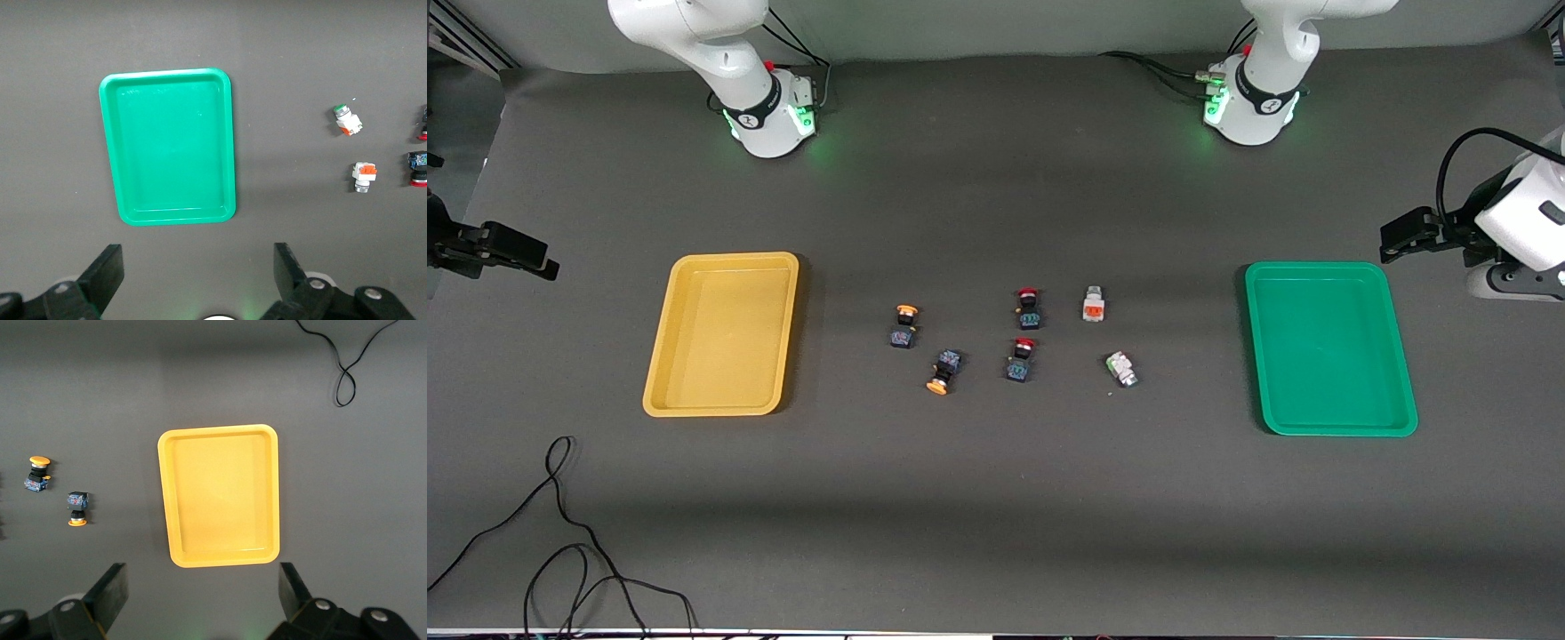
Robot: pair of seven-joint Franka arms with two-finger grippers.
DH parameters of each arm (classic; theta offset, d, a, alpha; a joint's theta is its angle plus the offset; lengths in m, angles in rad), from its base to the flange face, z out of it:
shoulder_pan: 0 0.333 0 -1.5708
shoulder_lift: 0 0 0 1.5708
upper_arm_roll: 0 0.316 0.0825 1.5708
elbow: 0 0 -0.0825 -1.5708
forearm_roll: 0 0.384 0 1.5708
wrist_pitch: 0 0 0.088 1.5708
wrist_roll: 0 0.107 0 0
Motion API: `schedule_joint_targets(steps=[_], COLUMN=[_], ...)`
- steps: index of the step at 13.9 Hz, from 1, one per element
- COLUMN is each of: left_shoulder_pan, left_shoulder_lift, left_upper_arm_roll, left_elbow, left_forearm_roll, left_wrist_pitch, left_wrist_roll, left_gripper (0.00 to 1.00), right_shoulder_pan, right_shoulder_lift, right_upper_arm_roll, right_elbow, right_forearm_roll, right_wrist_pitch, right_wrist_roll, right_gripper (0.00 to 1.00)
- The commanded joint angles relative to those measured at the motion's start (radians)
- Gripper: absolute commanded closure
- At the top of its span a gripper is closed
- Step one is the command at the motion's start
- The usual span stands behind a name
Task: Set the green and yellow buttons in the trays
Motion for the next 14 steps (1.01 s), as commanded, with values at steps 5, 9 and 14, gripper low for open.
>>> schedule_joint_targets(steps=[5, 9, 14], left_shoulder_pan=[-0.006, -0.006, -0.032], left_shoulder_lift=[-0.016, -0.013, -0.014], left_upper_arm_roll=[0.005, 0.005, -0.004], left_elbow=[-0.018, -0.021, -0.049], left_forearm_roll=[-0.01, -0.01, -0.044], left_wrist_pitch=[0.015, 0.007, 0.019], left_wrist_roll=[-0.014, -0.017, -0.047], left_gripper=[0.0, 0.0, 0.0], right_shoulder_pan=[0.0, -0.005, -0.005], right_shoulder_lift=[0.006, 0.005, 0.008], right_upper_arm_roll=[-0.009, -0.014, -0.015], right_elbow=[0.017, 0.015, 0.018], right_forearm_roll=[-0.005, -0.005, -0.003], right_wrist_pitch=[-0.015, -0.015, -0.012], right_wrist_roll=[-0.017, -0.02, -0.026], right_gripper=[0.0, 0.0, 0.0])
